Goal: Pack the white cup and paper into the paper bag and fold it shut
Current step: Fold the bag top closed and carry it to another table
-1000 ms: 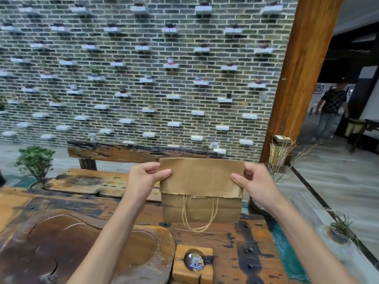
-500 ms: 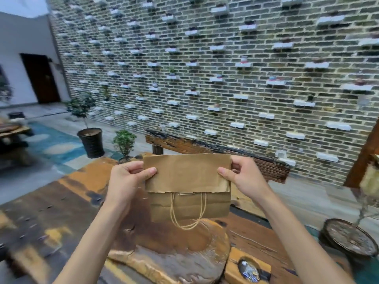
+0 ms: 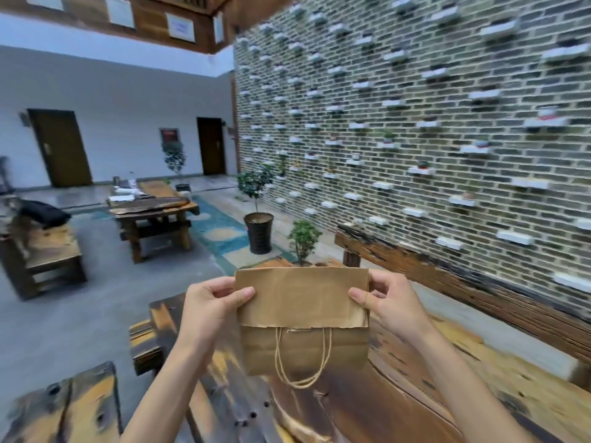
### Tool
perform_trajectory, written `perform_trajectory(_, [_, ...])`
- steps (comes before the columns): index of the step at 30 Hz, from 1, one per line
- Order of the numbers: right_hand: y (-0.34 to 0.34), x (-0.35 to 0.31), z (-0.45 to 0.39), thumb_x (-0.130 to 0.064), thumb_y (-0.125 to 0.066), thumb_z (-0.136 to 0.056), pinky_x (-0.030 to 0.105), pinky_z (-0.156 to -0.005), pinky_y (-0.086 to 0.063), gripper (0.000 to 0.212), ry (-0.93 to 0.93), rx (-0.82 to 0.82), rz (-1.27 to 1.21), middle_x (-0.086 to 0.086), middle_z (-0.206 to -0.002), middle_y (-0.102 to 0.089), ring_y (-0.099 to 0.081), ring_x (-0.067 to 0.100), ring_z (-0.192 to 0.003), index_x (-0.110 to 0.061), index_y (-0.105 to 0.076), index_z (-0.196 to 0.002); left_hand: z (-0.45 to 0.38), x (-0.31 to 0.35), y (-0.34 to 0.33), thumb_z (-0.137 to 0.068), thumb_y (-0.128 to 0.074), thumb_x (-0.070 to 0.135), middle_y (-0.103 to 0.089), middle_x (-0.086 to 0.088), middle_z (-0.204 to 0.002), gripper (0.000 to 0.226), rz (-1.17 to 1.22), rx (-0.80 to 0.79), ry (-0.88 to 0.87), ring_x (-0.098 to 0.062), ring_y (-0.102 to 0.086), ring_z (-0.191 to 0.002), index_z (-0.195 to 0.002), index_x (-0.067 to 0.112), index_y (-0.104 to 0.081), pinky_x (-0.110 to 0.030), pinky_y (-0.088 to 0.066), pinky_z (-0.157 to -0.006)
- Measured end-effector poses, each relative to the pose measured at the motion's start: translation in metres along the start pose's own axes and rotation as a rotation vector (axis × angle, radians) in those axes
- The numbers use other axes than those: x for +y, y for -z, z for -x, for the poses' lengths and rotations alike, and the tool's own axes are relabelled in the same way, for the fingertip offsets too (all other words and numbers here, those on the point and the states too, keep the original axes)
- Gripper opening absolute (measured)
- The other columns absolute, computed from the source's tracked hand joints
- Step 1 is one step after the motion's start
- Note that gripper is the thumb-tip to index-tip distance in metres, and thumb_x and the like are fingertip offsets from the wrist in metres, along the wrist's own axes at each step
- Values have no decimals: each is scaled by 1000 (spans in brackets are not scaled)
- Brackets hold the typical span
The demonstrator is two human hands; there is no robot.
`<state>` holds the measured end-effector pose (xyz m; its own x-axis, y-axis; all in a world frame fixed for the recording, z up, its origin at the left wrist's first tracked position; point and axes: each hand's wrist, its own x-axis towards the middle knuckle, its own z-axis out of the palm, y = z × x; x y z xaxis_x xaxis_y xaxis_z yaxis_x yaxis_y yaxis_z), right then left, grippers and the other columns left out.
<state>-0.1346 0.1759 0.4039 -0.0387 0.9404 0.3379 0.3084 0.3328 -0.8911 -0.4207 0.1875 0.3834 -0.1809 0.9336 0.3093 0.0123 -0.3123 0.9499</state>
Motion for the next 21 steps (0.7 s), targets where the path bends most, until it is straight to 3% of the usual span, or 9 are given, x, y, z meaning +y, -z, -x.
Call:
perform_trajectory(4, [-55, 10, -39, -1, -70, -86, 30, -79, -61, 16, 22, -47, -74, 4, -96, -79, -74, 16, -88, -8, -76, -99, -26, -16, 47, -75, -76, 0, -78, -4, -77, 13, 7, 48, -4, -13, -70, -69, -86, 7, -78, -21, -56, -61])
perform_trajectory(6, [-84, 12, -57, 4, -69, -85, 25, -76, -61, 18, 29, -86, -118, -1, -91, -80, -72, 10, -82, -8, -75, -97, -38, -23, 69, -76, -74, -4, -78, 0, -73, 14, 26, 93, -3, -9, -69, -66, -85, 6, -77, -16, -54, -58])
perform_trajectory(8, [-112, 14, -75, 8, -68, -85, 18, -70, -58, 23, 35, -125, -139, -10, -80, -78, -69, 5, -75, -14, -74, -90, -49, -30, 88, -76, -72, -7, -77, 1, -70, 15, 48, 143, 6, -7, -69, -63, -85, 5, -76, -15, -55, -57])
perform_trajectory(10, [-133, 17, -92, 9, -68, -84, 18, -69, -58, 25, 34, -145, -155, -11, -76, -77, -69, 5, -74, -16, -73, -86, -59, -36, 103, -77, -72, -8, -77, 0, -70, 15, 52, 172, 9, -8, -69, -63, -87, 3, -75, -16, -55, -56])
perform_trajectory(13, [-164, 26, -121, 7, -69, -84, 30, -76, -60, 23, 24, -166, -195, -2, -83, -79, -72, 13, -77, -14, -75, -89, -81, -50, 127, -77, -73, -6, -78, -3, -76, 15, 31, 210, 1, -13, -70, -70, -91, -1, -76, -18, -58, -62])
perform_trajectory(21, [-234, 66, -219, 8, -70, -82, 29, -77, -61, 20, 43, -202, -246, 15, -97, -78, -72, 17, -82, -3, -75, -98, -176, -96, 171, -77, -74, -3, -79, -10, -86, 15, -11, 246, 10, -15, -72, -76, -91, 2, -77, -20, -59, -66])
